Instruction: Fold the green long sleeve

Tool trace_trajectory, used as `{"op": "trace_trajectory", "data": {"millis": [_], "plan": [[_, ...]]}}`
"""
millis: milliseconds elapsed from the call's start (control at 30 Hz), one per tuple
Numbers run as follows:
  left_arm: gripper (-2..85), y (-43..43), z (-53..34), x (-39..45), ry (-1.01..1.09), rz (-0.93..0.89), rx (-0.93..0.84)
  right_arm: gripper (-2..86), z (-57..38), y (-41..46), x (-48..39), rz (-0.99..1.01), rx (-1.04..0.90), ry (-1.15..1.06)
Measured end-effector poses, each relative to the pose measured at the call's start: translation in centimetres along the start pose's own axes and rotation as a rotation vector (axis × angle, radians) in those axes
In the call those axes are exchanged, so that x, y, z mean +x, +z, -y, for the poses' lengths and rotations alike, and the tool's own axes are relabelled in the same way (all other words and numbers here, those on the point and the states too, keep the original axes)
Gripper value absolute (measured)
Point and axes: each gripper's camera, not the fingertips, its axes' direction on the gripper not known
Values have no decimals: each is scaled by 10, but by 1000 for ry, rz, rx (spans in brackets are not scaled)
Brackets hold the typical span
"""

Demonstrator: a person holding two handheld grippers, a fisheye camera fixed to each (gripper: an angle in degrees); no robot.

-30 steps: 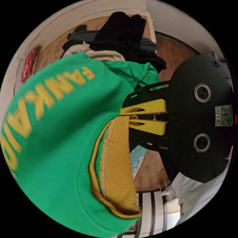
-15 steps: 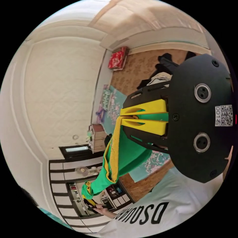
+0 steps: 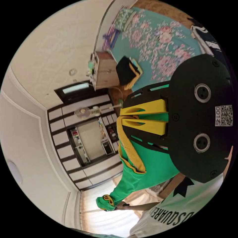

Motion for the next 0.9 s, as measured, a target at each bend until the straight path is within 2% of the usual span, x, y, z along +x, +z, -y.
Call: {"op": "trace_trajectory", "data": {"millis": [133,233,367,533,667,733,833,900], "plan": [[-10,19,15,2,-57,55,-41,24,134,133,23,308,-67,42],[-9,71,15,-22,-160,9,-137,26,212,203,44,372,-158,59],[-9,168,1,-73,-285,-71,-321,25,291,266,93,329,-347,66],[-8,362,-59,-191,-415,-212,-608,21,346,338,213,62,-794,113],[1,508,-144,-265,-503,-347,-826,20,360,329,282,-31,-950,119],[27,589,-220,-293,-597,-378,-995,23,358,304,311,-78,-1018,100],[57,633,-292,-307,-662,-400,-1160,30,343,267,330,-92,-1067,155],[73,632,-315,-318,-704,-404,-1217,31,329,248,331,-97,-1039,230]]}}
